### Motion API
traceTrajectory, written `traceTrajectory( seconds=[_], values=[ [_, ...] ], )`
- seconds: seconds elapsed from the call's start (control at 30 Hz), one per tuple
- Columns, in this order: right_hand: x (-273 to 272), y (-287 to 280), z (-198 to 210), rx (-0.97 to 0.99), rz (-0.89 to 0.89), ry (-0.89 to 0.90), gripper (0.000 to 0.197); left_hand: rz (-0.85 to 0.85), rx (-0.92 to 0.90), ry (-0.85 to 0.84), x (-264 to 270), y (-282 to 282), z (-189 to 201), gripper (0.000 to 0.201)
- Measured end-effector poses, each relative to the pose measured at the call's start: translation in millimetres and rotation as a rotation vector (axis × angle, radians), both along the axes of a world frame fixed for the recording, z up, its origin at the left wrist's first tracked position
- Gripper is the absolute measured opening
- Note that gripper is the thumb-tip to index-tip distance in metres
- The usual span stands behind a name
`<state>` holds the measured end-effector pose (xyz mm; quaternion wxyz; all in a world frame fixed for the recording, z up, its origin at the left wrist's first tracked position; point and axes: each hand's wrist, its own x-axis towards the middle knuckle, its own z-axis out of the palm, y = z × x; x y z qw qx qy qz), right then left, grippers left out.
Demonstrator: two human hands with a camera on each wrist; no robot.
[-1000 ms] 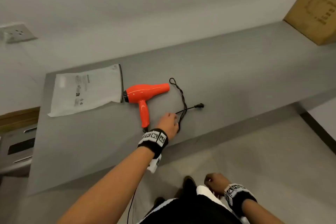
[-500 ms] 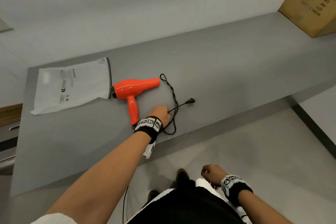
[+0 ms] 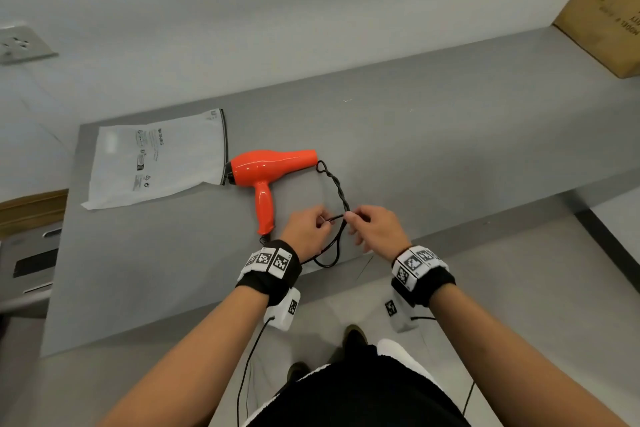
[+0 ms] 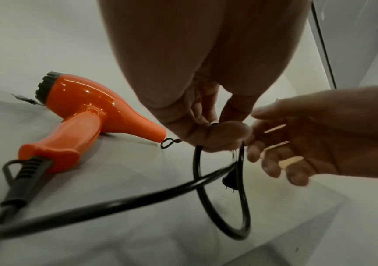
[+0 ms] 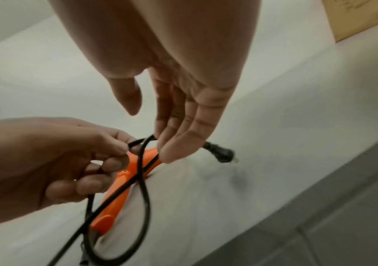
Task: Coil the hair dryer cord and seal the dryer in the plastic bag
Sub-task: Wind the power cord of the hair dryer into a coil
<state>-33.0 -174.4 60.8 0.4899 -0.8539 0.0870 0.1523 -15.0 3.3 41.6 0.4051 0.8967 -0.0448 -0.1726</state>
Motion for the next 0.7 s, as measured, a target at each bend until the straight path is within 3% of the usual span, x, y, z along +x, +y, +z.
traceTrajectory(
  seconds=[0.23, 0.37, 0.53, 0.7],
  values=[
    [16, 38, -1, -0.05, 0.001, 0.08, 0.02, 0.085, -0.109, -0.015, -7, 12, 11, 0.014],
    [23, 29, -4, -0.028, -0.128, 0.107, 0.021, 0.099, -0.093, -0.087, -9, 33, 12, 0.024],
    [27, 13, -11, -0.044, -0.189, 0.136, 0.023, 0.295, -0.348, -0.028, -15, 59, 10, 0.027],
    [23, 11, -25, -0.118, -0.156, 0.169, 0.025, 0.387, -0.47, -0.072, -17, 72, 21, 0.027]
  ],
)
